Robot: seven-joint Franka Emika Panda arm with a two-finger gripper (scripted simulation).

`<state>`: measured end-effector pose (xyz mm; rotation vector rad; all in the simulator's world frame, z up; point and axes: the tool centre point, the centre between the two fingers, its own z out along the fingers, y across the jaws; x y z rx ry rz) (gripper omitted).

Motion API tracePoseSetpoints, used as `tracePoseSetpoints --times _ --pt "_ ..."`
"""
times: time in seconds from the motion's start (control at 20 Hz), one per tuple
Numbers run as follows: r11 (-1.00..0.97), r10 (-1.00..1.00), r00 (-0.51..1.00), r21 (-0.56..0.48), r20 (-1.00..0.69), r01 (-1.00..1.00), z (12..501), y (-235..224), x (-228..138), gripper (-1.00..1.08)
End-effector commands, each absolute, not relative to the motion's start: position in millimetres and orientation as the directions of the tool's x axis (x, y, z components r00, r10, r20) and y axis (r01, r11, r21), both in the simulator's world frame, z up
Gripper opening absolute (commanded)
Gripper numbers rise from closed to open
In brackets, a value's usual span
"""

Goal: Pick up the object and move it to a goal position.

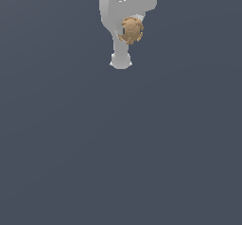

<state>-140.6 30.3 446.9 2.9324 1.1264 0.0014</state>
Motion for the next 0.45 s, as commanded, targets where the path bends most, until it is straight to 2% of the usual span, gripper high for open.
tracePoseSetpoints --times 0.0,0.4 --pt "-0.743 0.669 0.743 0.000 0.000 0.669 454.0 30.8 -140.8 -1.00" --pt "-0.743 0.669 0.743 0.000 0.000 0.669 455.1 31.0 -139.8 -1.00"
